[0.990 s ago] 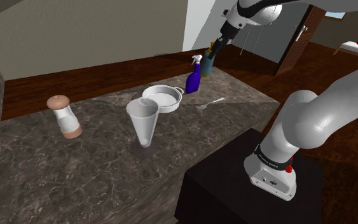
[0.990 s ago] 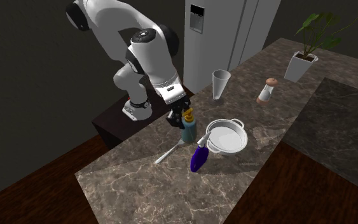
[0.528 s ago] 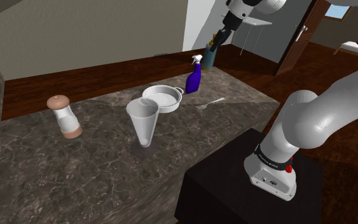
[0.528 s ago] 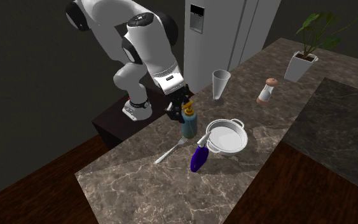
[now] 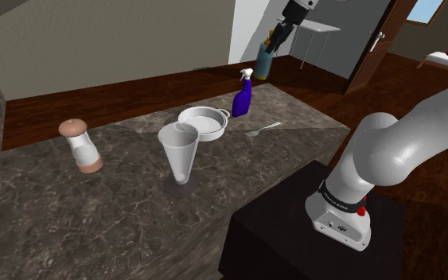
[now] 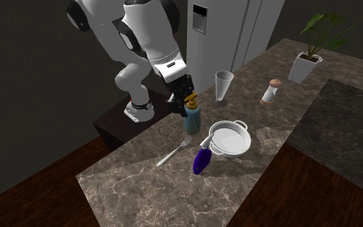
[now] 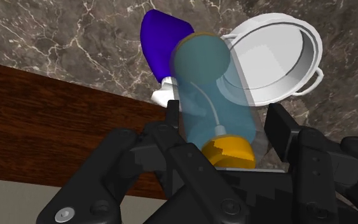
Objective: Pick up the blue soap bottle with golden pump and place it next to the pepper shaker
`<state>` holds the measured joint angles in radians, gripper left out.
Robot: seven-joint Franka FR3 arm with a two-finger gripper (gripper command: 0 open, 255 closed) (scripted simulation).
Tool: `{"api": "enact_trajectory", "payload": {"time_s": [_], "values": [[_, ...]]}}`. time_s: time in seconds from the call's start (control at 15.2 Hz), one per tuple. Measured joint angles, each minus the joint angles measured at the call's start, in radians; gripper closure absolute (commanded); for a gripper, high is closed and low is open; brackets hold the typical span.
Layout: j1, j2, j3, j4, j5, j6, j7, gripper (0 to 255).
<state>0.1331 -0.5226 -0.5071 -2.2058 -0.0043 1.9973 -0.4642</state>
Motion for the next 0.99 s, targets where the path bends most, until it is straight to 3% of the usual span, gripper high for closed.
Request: {"api": "enact_trajectory", "payload": {"time_s": [0.4,0.99], "values": [[0.01,0.005,0.027,0.057,0.006,-0.051,0.033,255],[0.055,-0.015,0.216,-0.006,0.026,0.004,0.252,255]]}}
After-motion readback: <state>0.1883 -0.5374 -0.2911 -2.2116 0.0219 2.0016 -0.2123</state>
